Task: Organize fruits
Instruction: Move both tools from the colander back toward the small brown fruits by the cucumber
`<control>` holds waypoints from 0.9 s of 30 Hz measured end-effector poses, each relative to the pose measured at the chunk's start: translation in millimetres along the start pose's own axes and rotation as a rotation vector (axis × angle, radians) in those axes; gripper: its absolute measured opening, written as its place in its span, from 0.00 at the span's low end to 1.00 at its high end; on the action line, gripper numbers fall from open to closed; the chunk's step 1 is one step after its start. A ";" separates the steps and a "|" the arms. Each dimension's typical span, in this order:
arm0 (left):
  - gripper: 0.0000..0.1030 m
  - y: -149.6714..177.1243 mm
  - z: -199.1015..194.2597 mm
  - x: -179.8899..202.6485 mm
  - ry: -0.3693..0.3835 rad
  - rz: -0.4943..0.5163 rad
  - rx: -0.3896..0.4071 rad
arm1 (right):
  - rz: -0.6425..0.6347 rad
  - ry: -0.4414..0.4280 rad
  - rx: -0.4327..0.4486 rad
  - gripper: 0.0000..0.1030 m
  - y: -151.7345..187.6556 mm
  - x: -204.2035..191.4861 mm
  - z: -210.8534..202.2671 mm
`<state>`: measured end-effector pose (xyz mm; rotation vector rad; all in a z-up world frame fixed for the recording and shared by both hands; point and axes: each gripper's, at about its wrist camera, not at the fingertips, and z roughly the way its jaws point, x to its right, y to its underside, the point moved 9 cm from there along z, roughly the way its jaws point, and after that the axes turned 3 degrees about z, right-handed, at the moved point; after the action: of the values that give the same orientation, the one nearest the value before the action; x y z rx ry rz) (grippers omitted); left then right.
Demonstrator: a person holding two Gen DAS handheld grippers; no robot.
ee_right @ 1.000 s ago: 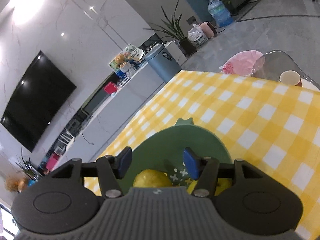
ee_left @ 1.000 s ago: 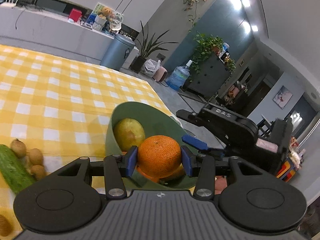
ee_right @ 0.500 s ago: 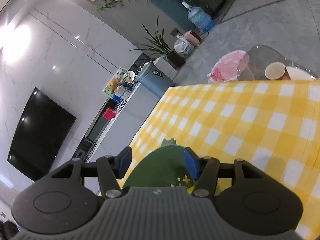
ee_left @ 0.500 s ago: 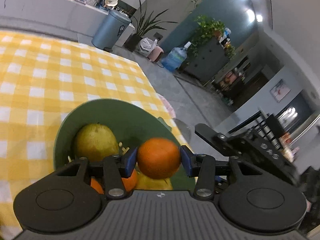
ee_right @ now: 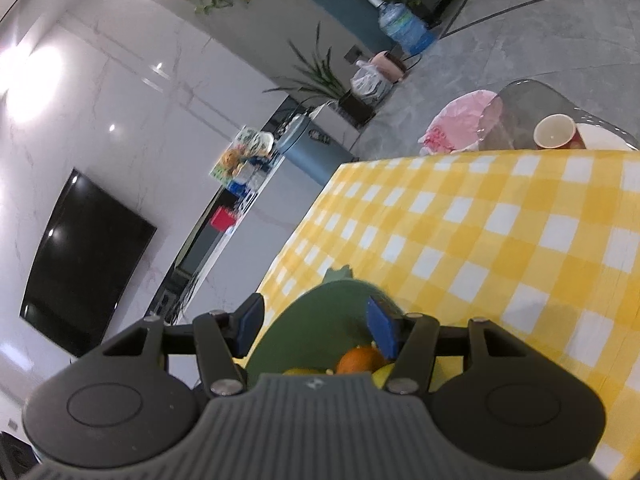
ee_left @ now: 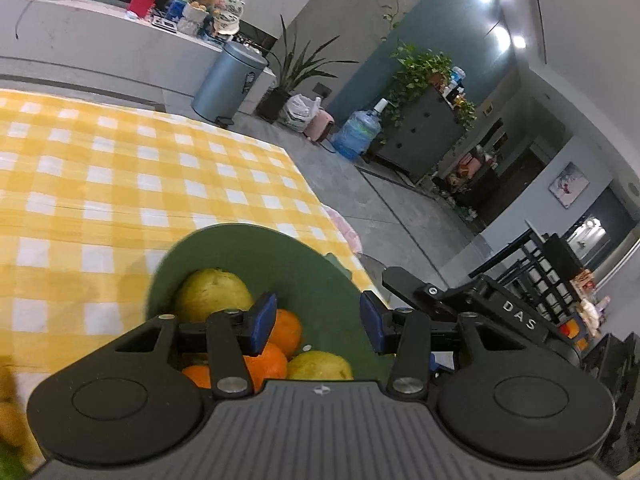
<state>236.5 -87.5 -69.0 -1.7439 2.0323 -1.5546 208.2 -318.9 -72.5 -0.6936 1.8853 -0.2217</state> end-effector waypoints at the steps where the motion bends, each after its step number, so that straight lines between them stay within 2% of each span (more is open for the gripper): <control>1: 0.51 0.3 -3.9 0.1 -0.014 0.007 0.002 | -0.012 -0.005 -0.008 0.54 1.7 -2.2 0.8; 12: 0.72 7.3 -51.5 -0.3 -0.129 0.078 0.034 | -0.178 -0.095 -0.107 0.54 33.8 -33.1 1.5; 17: 0.75 11.9 -76.9 -5.0 -0.179 0.101 0.043 | -0.246 -0.139 -0.142 0.56 50.8 -47.9 -2.6; 21: 0.75 14.3 -95.2 -16.6 -0.231 0.069 0.036 | -0.300 -0.175 -0.179 0.57 65.9 -60.8 -6.4; 27: 0.75 24.8 -121.9 -39.5 -0.287 0.012 0.029 | -0.383 -0.172 -0.225 0.58 89.1 -68.6 -11.6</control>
<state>160.6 16.4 -46.7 -1.8184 1.8690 -1.2387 183.9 -210.0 -54.3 -1.1908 1.6157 -0.1875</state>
